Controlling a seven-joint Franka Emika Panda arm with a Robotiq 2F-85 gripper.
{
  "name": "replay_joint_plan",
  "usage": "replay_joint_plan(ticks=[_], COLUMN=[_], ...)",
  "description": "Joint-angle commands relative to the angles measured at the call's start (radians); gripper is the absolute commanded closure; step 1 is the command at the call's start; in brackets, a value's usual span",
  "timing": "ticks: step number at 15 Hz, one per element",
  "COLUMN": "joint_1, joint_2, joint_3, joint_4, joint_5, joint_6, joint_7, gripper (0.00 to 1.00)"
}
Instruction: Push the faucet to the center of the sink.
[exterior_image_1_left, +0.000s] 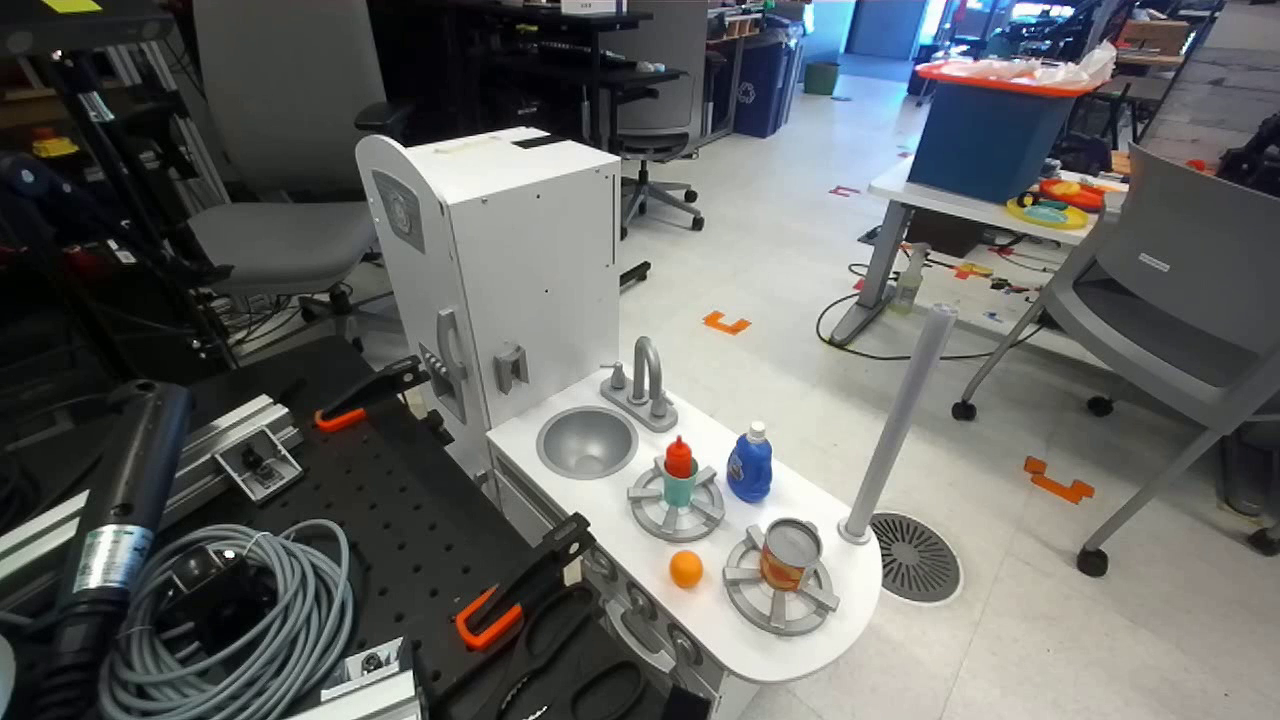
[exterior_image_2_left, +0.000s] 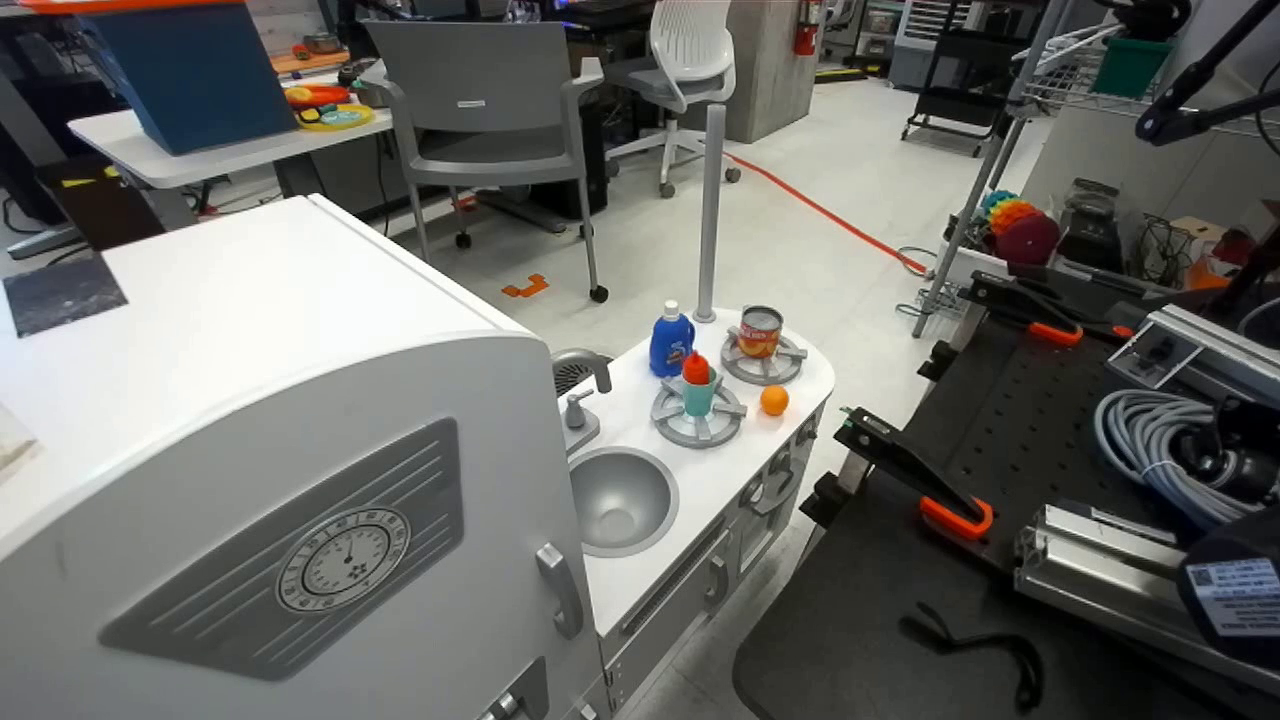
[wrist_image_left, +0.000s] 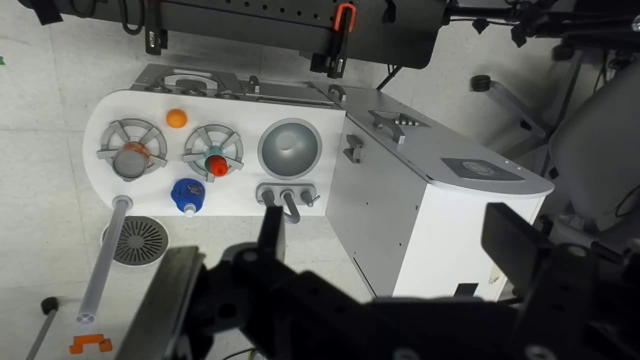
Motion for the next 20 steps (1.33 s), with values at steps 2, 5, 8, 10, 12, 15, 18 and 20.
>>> replay_joint_plan(ticks=[2, 5, 8, 10, 12, 15, 18, 20], joint_1=[-0.03, -0.036, -0.036, -0.037, -0.044, -0.065, -0.08, -0.086], joint_2=[0.039, 0.152, 0.338, 0.459, 0.597, 0.768, 0.931, 1.027], joint_3=[0.017, 0.015, 0.017, 0.026, 0.036, 0.059, 0.09, 0.112], joint_4=[0.024, 0.051, 0.086, 0.121, 0.179, 0.248, 0.29, 0.312], joint_5=[-0.001, -0.016, -0.026, -0.021, -0.017, -0.019, -0.056, -0.081], joint_6=[0.006, 0.06, 0.194, 0.273, 0.332, 0.397, 0.523, 0.628], joint_7=[-0.004, -0.02, -0.02, -0.013, -0.012, 0.001, 0.016, 0.011], gripper=[0.0, 0.0, 0.0, 0.0, 0.0, 0.0, 0.0, 0.0])
